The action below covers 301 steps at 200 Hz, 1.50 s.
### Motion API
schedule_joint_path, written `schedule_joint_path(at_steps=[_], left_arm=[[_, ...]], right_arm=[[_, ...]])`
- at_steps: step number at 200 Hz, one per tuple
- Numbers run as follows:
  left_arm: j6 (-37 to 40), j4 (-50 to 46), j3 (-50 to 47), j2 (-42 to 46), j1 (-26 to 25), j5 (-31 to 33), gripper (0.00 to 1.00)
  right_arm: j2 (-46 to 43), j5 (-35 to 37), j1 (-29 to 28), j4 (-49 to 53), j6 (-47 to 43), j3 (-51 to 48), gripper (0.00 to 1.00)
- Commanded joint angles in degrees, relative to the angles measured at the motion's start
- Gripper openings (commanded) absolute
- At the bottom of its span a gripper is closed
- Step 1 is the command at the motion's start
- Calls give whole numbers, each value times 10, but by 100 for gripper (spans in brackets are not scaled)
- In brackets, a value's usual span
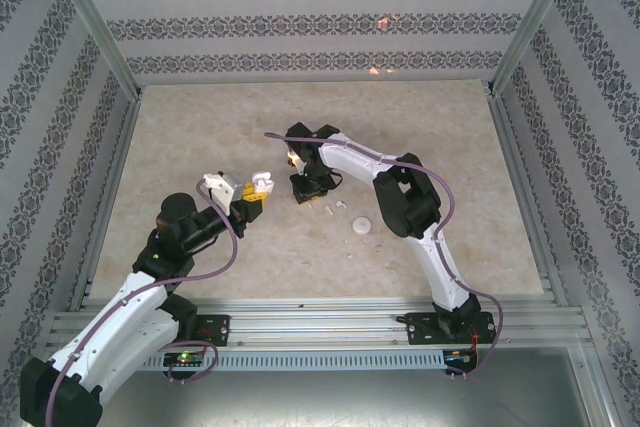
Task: Insert wireless bluetooth earbuds into charging case
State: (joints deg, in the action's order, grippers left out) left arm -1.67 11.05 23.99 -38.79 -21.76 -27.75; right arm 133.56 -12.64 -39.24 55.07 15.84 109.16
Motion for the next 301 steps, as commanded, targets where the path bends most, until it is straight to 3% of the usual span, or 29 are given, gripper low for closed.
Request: schedule_joint_path(at_steps=[1, 50, 89, 134, 208, 267, 301], left_arm=[[8, -1, -5, 8, -6, 3, 0], [7, -2, -2, 12, -6, 1, 0], [6, -3, 1, 12, -6, -1, 0], [2, 5, 0, 8, -6, -6, 0], [-15, 50, 1, -14, -6, -24, 0], [-39, 115, 10, -39, -6, -42, 0], [-40, 146, 19, -62, -6, -53, 0]], right_arm=[[8, 17, -10, 43, -10, 11, 26], [-10, 10, -11, 36, -7, -4, 16], [-69, -47, 4, -36, 33, -66, 15], [-124, -65, 19, -72, 51, -120, 12], [-289, -224, 64, -310, 142, -294, 10], [-446, -297, 62, -511, 176, -377, 9], [-492, -303, 51, -568, 189, -386, 9]])
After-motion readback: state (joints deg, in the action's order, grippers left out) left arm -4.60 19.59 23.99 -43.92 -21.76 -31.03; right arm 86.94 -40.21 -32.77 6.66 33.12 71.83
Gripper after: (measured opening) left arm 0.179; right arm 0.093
